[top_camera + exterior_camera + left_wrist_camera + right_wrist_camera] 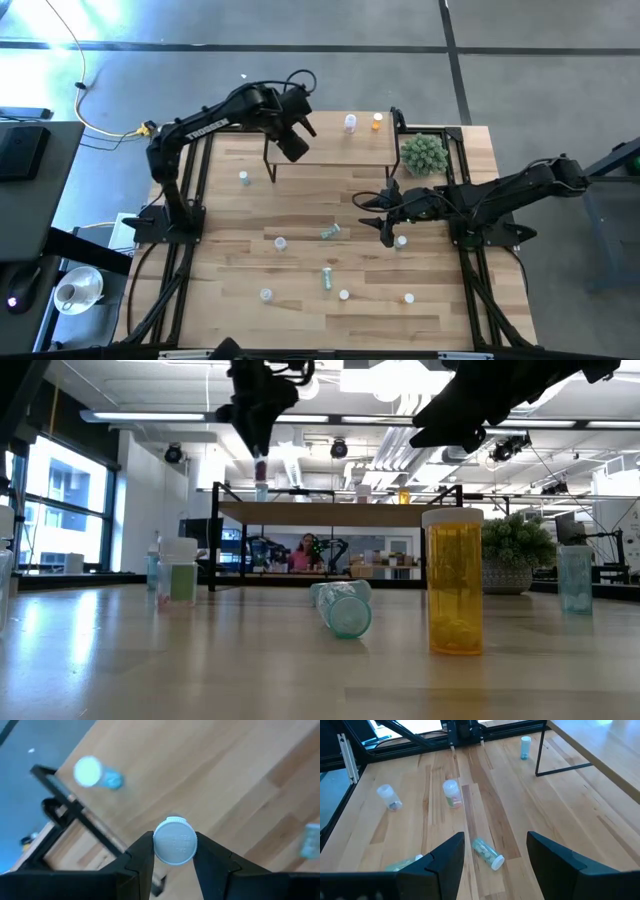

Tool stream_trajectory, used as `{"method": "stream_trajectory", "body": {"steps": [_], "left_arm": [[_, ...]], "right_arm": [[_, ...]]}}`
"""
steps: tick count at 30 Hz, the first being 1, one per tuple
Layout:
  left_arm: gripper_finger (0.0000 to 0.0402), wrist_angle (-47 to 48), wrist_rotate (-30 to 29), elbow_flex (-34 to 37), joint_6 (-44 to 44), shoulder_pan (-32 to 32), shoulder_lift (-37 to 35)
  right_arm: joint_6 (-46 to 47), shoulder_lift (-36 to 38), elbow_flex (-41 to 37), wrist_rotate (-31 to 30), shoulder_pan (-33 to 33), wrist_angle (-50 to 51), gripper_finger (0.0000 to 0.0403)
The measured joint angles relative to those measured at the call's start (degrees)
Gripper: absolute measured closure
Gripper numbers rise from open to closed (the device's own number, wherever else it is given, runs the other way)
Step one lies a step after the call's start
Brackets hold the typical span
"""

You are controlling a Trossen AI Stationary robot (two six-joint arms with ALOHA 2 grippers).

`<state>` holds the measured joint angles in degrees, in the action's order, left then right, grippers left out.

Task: Pick and place medicine bottles onto shelf by color
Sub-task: Put the bottom blue pill bottle on the shelf aligned with the other blue pill bottle

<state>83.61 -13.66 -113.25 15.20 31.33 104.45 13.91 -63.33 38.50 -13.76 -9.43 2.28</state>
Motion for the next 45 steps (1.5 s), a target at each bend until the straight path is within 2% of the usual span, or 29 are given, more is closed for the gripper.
{"method": "stream_trajectory", "body": {"steps": [3, 27, 35, 45], "left_arm": [[0.0291, 1.48, -2.00, -0.02, -0.05, 0.23, 0.03], [0.0291, 4.58, -2.55, 0.00, -1.35, -5.33, -0.20], [0.0291, 6.03, -4.70, 0.03, -0.45, -6.80, -0.22], [0.0291, 4.77, -3.88, 0.04, -2.55, -3.99, -0.27]], "right_arm": [[0.00, 0.00, 0.00, 0.00, 0.00, 0.00, 0.0199], [0.00, 0.00, 0.00, 0.02, 0.00, 0.17, 0.0199], [0.00, 0.00, 0.00, 0.04, 0.02, 0.20, 0.0199], [0.09, 0.00, 0.00, 0.04, 0.02, 0.17, 0.0199]]}}
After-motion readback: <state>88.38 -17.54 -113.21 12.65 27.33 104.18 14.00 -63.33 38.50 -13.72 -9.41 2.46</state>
